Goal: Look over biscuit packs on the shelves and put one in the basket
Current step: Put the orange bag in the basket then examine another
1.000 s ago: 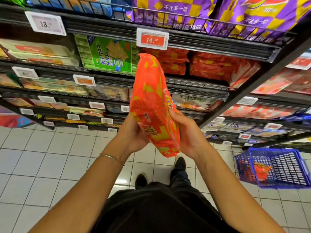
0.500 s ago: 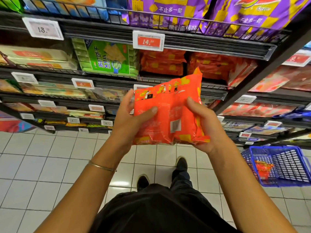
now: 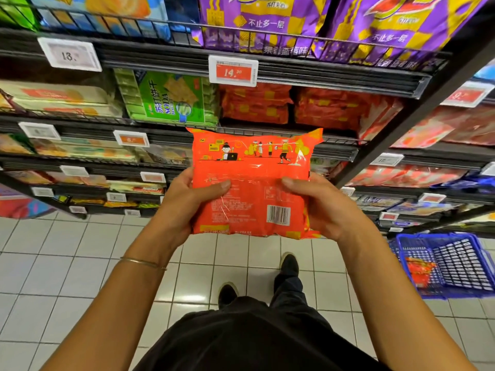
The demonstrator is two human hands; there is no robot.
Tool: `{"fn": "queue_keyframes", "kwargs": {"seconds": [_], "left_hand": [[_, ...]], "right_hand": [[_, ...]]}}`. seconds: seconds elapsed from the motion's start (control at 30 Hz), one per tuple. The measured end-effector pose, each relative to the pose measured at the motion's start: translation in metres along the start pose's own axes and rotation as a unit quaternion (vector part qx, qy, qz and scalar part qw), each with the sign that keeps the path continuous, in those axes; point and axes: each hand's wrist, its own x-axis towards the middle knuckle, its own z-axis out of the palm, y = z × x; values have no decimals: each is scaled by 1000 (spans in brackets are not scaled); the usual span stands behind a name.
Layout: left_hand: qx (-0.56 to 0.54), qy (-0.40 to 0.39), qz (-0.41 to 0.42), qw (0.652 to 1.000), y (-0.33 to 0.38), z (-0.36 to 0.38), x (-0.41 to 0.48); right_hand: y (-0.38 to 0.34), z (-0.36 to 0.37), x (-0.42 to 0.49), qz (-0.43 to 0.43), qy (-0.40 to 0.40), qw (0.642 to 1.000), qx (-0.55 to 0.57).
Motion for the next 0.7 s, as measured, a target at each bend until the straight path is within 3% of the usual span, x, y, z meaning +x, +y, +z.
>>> {"fn": "queue_keyframes", "kwargs": {"seconds": [0.13, 0.27, 0.43, 0.7], "left_hand": [[58, 7, 95, 994, -1, -1, 2], [184, 30, 199, 962, 3, -5, 5], [241, 19, 283, 928, 1, -2, 6], [189, 36, 233, 953, -3, -5, 10]], "right_hand": [[4, -3, 5, -37, 68, 990, -118], [2, -10, 3, -104, 118, 950, -270], [9, -23, 3, -149, 140, 922, -329], [7, -23, -1, -139, 132, 930, -313]]}}
